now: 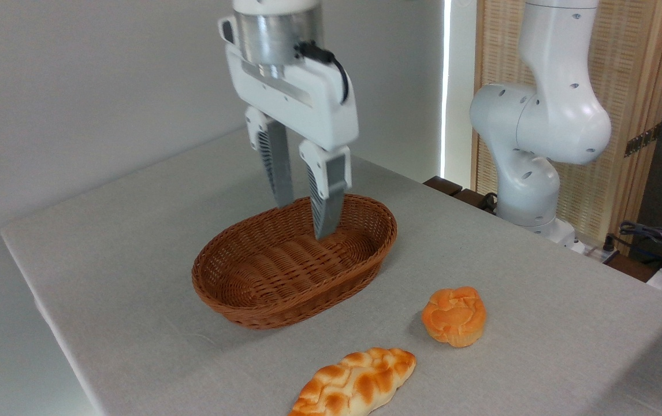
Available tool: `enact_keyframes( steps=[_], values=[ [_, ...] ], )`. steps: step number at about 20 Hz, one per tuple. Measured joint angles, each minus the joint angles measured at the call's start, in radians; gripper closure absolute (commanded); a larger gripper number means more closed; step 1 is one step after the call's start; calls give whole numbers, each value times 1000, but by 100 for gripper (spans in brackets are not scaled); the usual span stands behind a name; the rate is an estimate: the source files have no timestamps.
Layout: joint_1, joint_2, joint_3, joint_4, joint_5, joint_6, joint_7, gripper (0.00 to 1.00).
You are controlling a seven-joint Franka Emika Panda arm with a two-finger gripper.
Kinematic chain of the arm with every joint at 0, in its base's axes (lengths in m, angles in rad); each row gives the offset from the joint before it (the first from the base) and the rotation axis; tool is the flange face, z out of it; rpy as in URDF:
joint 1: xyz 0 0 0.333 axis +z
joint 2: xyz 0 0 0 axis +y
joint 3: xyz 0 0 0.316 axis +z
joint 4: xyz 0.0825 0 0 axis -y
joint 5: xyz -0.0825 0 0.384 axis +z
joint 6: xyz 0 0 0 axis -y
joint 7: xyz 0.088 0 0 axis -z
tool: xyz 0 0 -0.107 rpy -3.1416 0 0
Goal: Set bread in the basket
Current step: 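Move the open gripper from above the basket toward the braided bread roll, then lower the gripper onto the braided bread roll and close on it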
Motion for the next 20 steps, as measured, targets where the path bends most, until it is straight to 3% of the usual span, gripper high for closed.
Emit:
enact_keyframes(
  steps=[2,5,8,13,17,20],
  values=[
    [1,-22,27,-65,13,59,45,0],
    [4,-17,71,-152,106,210,99,0],
    [4,20,88,-230,138,340,112,0],
    [4,120,92,-247,145,436,114,0],
    [6,147,106,-246,234,452,114,0],
    [7,169,109,-246,251,453,114,0]
  ],
)
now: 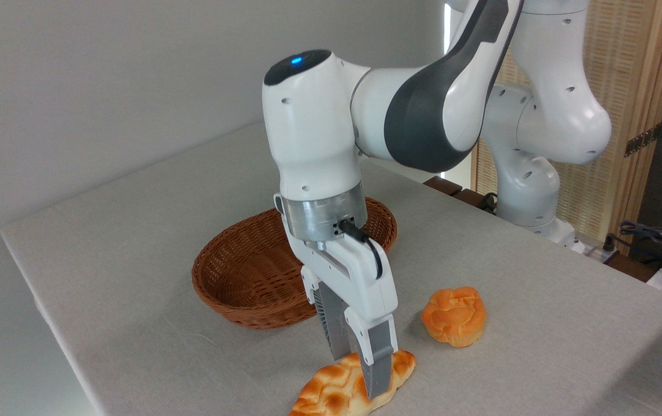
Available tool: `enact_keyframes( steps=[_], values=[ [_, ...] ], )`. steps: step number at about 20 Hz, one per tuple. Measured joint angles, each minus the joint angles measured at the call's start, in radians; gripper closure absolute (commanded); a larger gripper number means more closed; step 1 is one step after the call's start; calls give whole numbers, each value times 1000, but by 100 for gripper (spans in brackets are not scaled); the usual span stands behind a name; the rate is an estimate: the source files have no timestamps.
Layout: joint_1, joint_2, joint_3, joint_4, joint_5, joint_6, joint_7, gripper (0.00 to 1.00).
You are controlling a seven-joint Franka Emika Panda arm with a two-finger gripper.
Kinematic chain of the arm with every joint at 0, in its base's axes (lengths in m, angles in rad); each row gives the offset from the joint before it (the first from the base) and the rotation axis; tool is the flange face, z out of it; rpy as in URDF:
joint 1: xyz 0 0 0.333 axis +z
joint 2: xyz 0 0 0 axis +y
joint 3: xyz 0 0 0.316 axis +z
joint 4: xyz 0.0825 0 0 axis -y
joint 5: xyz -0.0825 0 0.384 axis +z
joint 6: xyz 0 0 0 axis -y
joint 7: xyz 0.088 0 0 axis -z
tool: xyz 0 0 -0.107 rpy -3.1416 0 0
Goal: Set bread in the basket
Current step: 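Lower the gripper onto the braided bread roll and close on it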
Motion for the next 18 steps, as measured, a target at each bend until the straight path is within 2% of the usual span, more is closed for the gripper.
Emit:
enact_keyframes(
  steps=[4,6,7,9,11,18],
  values=[
    [0,22,0,0,0,7,0,1],
    [0,31,0,0,0,7,0,37],
    [1,36,0,0,0,7,0,51],
    [4,41,0,0,0,8,0,60],
    [6,42,0,0,0,8,0,76],
    [8,45,0,0,0,8,0,76]
  ],
)
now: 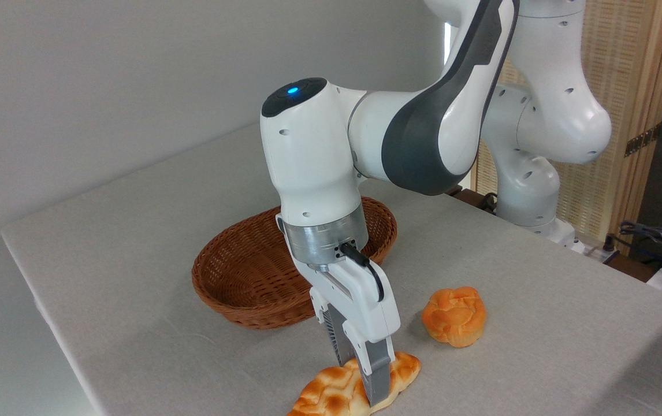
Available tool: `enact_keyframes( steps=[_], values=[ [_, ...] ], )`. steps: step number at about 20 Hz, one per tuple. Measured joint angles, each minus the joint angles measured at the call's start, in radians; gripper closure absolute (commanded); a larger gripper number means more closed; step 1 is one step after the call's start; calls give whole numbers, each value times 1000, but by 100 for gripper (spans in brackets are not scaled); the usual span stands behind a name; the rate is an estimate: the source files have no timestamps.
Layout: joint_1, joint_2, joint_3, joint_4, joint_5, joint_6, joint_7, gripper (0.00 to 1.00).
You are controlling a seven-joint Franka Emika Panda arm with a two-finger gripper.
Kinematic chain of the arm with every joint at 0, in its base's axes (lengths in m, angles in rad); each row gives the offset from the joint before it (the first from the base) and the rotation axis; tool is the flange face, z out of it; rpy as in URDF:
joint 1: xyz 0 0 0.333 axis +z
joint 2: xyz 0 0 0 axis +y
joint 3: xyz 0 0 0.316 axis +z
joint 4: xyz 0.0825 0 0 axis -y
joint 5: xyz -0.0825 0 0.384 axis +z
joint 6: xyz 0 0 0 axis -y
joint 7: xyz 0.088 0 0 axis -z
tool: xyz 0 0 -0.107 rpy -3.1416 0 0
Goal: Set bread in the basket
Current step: 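Lift the braided roll and carry it over the wicker basket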
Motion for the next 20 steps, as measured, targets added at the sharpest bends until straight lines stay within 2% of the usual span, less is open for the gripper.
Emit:
enact_keyframes(
  steps=[9,12,14,17,20],
  values=[
    [0,-2,-3,36,7,1,0,79],
    [0,-20,-10,78,-29,-30,-8,76],
    [0,-43,-32,141,-71,-167,-20,74],
    [0,-79,-97,256,-129,-432,-28,70],
    [-2,-114,-190,285,-199,-524,-98,67]
  ],
)
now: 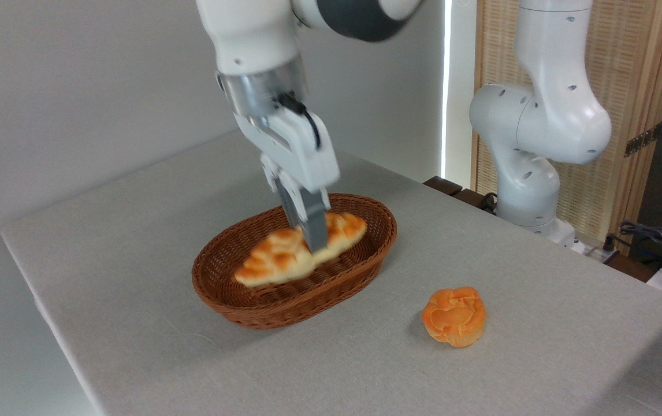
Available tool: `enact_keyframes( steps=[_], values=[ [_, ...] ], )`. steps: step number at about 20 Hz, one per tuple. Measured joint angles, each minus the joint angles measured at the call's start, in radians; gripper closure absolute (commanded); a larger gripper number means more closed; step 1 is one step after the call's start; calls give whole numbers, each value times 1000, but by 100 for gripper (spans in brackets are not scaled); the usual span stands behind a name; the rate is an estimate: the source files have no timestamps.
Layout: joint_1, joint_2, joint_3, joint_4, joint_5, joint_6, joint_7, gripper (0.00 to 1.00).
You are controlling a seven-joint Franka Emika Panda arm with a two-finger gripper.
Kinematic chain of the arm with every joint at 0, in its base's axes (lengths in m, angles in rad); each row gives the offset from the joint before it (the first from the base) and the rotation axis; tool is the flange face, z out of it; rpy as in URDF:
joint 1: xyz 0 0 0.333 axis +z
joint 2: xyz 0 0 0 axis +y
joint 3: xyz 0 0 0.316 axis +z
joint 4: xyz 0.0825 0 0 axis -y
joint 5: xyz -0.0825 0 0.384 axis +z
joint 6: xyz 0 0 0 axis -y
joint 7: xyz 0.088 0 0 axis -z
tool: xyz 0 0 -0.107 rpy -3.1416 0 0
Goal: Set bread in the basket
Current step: 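Lift the braided roll and carry it over the wicker basket, then lower the roll into the basket and open the gripper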
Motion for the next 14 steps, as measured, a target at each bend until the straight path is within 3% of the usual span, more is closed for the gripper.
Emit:
enact_keyframes(
  steps=[3,6,10,14],
  values=[
    [-2,0,-105,-15,-11,-5,-129,45],
    [-5,19,-173,-62,-13,38,-181,2],
    [-7,61,-198,-125,-13,200,-278,0],
    [-6,93,-199,-132,-13,231,-292,0]
  ],
)
